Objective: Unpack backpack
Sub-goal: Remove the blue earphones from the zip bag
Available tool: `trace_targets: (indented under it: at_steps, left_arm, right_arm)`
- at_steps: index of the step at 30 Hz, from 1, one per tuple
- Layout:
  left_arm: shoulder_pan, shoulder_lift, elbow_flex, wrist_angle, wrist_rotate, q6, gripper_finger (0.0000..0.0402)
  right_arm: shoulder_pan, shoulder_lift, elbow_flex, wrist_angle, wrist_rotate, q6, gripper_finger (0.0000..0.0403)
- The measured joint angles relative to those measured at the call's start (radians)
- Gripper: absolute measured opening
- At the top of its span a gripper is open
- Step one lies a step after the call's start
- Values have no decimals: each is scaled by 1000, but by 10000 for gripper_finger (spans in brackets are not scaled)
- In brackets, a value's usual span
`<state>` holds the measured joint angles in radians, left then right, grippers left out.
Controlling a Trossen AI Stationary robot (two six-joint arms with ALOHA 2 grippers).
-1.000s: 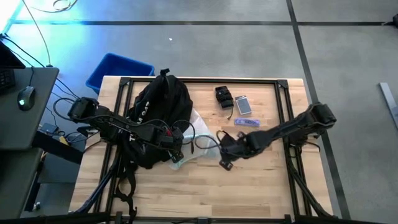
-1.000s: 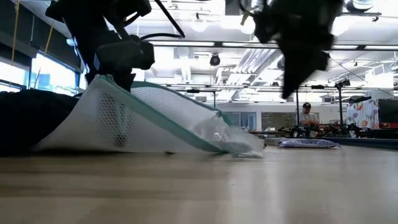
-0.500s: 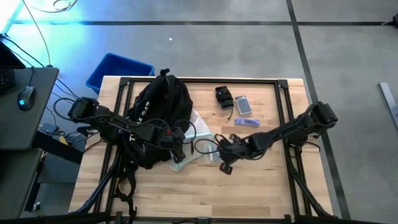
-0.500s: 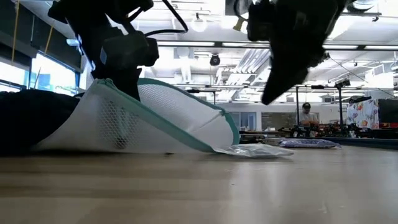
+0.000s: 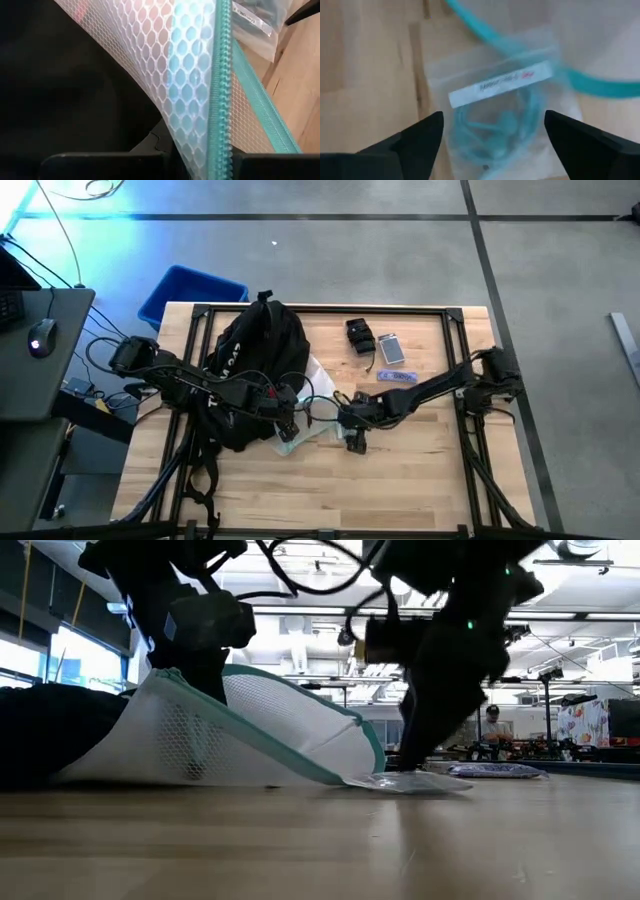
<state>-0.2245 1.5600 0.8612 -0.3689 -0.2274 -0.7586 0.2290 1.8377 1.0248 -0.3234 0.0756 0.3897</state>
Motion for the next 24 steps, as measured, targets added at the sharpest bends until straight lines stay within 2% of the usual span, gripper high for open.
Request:
trace_targets:
  at_steps: [4, 7, 12, 17, 20, 24]
  left_arm:
    - [0, 0, 0, 0, 1, -8, 0]
    - [0, 0, 0, 0, 8, -8, 0]
    - [0, 0, 0, 0, 9, -7, 0]
    - [0, 0, 0, 0, 8, -7, 0]
    - [0, 0, 0, -1, 8, -7, 0]
    - [-1, 0, 0, -1, 7, -6, 0]
  right_arm:
    - [15, 43, 5, 11, 59, 55, 310]
    - [32, 60, 6, 14, 113, 120, 267]
    - [57, 56, 5, -1, 141, 228, 153]
    - [88, -7, -3, -81, 90, 341, 33]
    - [106, -97, -4, -138, 92, 357, 23]
    - [93, -239, -2, -280, 159, 396, 37]
